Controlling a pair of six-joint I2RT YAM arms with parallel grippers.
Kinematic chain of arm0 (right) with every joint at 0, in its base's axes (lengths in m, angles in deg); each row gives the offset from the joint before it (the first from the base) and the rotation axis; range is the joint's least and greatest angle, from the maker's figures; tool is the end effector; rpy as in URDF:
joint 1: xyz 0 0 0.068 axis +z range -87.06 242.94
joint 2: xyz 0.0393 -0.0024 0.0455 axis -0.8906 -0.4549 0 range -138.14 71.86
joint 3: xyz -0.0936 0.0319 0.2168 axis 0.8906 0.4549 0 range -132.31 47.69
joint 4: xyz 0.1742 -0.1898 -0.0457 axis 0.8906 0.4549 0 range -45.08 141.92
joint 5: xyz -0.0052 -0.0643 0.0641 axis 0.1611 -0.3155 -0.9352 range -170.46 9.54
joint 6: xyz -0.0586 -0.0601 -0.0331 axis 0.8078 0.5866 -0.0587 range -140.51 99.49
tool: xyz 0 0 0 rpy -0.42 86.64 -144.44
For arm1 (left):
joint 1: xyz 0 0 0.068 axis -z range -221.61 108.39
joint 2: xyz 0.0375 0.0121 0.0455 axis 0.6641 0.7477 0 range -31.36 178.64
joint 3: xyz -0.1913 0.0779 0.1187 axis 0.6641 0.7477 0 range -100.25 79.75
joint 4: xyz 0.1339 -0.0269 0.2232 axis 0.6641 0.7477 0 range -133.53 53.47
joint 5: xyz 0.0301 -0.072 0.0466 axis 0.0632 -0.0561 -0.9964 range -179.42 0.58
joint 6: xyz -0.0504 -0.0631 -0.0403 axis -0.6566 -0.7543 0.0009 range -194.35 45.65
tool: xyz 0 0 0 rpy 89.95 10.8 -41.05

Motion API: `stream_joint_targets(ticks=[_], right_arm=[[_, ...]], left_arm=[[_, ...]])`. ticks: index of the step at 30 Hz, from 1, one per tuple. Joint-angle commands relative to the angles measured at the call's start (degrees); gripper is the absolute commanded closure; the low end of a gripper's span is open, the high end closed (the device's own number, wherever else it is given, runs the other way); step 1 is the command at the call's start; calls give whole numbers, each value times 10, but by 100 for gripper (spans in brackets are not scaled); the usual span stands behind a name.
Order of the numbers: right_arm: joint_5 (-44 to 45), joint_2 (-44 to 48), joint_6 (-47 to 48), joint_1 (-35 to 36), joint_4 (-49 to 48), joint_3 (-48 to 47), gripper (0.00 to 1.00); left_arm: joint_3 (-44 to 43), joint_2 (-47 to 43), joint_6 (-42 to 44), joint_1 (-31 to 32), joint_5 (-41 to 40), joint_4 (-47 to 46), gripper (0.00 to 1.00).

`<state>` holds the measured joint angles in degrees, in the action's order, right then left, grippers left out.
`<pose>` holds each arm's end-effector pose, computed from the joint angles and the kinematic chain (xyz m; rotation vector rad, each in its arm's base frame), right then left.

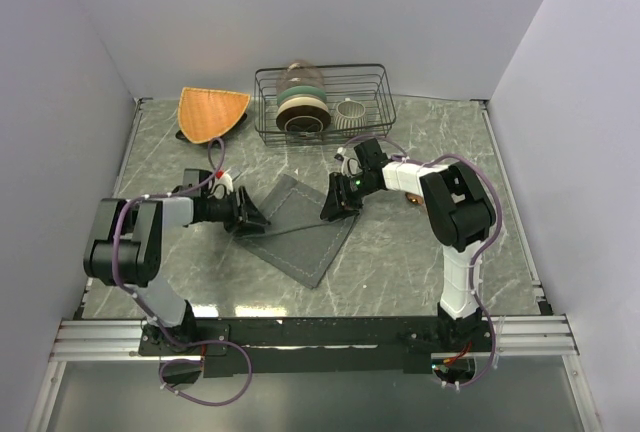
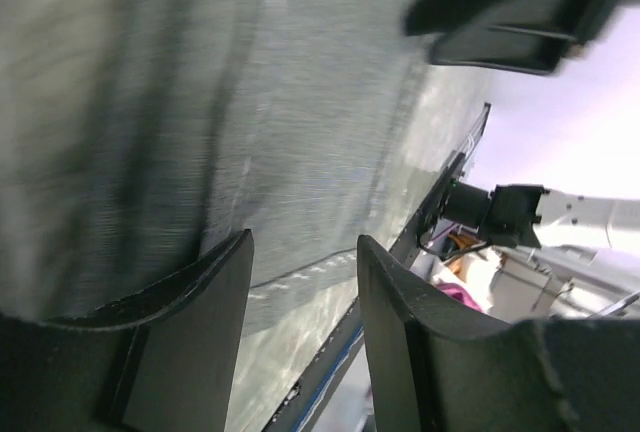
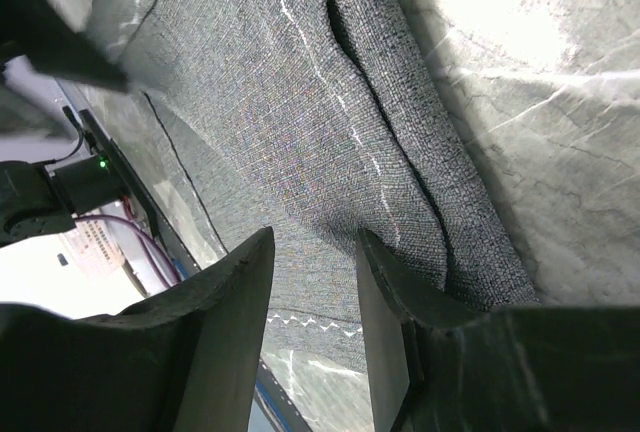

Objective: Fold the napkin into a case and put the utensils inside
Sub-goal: Smooth out the upper triangle-folded napkin at the center of the board.

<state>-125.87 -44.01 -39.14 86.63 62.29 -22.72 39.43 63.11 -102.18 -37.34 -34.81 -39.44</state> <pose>0.3377 0.2109 0.0698 -0.3924 2.6890 1.2905 0.2878 -0.0873 0.0746 -0.1516 2.5318 -1.4426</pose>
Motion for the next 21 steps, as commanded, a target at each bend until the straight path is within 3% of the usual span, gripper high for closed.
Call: stream_joint_targets(ticks=[1,9,13,15,18,21], right_arm=[[16,-22,4,-4,-1,-14,54],[30,-32,4,-13,-1,1,58],[26,-26,7,-27,9,5,63],[2,-9,19,-27,20,-5,63],[-63,53,9,-27,14,-10,52],[-97,115,-43,-17,-25,-1,34]], left_arm=[[7,45,-21,-17,-9,-19,48],[-18,133,9,-41,-21,14,49],[-20,127,28,-62,-7,18,51],[-26,95,44,-64,39,23,50],[-31,4,72,-58,118,17,45],[-32,-72,60,-26,142,7,43]])
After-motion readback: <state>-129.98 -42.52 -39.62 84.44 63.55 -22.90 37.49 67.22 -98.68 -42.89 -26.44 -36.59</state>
